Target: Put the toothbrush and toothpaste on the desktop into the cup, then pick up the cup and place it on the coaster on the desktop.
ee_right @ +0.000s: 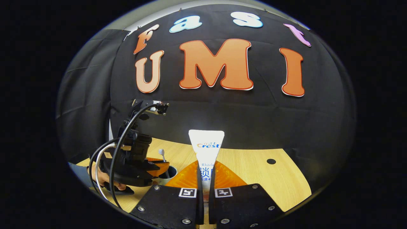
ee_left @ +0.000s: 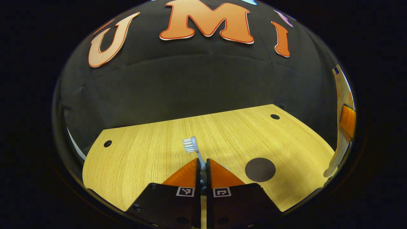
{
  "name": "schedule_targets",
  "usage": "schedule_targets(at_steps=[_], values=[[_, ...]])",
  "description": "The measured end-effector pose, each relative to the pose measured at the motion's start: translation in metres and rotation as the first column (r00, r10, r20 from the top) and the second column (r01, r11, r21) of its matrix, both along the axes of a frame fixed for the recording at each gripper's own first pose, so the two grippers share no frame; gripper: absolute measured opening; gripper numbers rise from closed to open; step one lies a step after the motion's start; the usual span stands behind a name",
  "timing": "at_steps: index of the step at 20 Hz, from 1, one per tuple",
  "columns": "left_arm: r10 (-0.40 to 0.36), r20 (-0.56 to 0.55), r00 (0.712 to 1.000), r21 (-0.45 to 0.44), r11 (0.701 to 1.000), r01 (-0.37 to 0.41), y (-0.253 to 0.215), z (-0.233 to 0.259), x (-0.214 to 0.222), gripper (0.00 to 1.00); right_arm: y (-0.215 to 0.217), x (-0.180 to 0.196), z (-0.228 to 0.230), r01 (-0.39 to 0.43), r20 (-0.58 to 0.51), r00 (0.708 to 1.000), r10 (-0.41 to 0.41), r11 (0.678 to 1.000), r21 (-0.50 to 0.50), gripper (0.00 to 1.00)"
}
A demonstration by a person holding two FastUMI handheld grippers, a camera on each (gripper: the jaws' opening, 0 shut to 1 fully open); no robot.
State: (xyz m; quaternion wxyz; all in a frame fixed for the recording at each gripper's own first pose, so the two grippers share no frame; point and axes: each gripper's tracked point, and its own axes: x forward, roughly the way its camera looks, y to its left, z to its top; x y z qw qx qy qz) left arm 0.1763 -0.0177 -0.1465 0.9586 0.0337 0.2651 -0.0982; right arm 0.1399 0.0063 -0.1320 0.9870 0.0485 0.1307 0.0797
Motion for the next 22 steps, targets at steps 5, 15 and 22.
schedule_targets(at_steps=[5,15,22], values=[[-0.031,0.053,0.998,0.006,1.000,0.030,-0.006,0.000,0.002,0.07,-0.001,-0.001,-0.002,0.008,-0.008,1.000,-0.008,1.000,0.002,0.06],[-0.058,0.053,0.997,-0.021,0.998,0.059,-0.006,-0.005,-0.003,0.24,-0.001,-0.002,-0.004,0.011,-0.018,1.000,-0.011,1.000,0.000,0.06],[-0.058,0.111,0.992,-0.031,0.998,0.062,0.002,0.021,-0.016,0.86,0.000,-0.002,0.000,0.018,-0.009,1.000,-0.018,1.000,0.017,0.06]])
